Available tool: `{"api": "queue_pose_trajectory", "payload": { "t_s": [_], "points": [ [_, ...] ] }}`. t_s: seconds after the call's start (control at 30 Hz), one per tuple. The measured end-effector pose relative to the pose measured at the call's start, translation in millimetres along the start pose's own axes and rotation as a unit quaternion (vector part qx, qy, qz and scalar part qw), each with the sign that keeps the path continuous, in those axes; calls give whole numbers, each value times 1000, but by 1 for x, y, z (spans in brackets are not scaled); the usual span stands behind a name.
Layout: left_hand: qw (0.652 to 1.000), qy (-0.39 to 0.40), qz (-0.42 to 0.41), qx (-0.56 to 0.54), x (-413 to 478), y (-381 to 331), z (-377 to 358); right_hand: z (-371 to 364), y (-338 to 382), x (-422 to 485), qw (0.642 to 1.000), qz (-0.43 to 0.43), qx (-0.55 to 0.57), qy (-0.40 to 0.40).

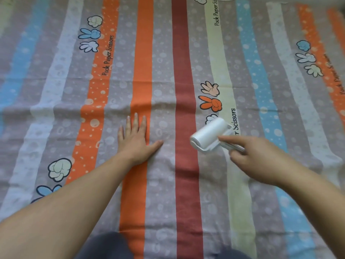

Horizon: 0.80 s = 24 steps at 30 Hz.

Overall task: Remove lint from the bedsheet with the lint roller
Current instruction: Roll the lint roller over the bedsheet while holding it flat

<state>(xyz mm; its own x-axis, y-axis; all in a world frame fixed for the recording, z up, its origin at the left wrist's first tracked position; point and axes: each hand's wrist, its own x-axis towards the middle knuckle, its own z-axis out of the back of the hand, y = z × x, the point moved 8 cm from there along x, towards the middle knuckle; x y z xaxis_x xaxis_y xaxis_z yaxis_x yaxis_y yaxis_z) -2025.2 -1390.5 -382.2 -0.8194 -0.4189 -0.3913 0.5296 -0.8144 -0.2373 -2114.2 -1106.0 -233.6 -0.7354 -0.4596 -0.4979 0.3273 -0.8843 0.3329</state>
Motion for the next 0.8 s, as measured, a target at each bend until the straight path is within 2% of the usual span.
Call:
{"api": "queue_pose_trajectory", "payload": {
  "t_s": [0.13,0.3,0.8],
  "points": [
    [1000,29,-7,-7,9,5,-7,-27,79,75,996,53,2,-71],
    [997,67,-21,-45,14,7,-10,-61,107,136,997,7,38,-71],
    [996,85,-20,-22,8,4,-9,-85,21,2,999,-37,-30,1]
  ]
}}
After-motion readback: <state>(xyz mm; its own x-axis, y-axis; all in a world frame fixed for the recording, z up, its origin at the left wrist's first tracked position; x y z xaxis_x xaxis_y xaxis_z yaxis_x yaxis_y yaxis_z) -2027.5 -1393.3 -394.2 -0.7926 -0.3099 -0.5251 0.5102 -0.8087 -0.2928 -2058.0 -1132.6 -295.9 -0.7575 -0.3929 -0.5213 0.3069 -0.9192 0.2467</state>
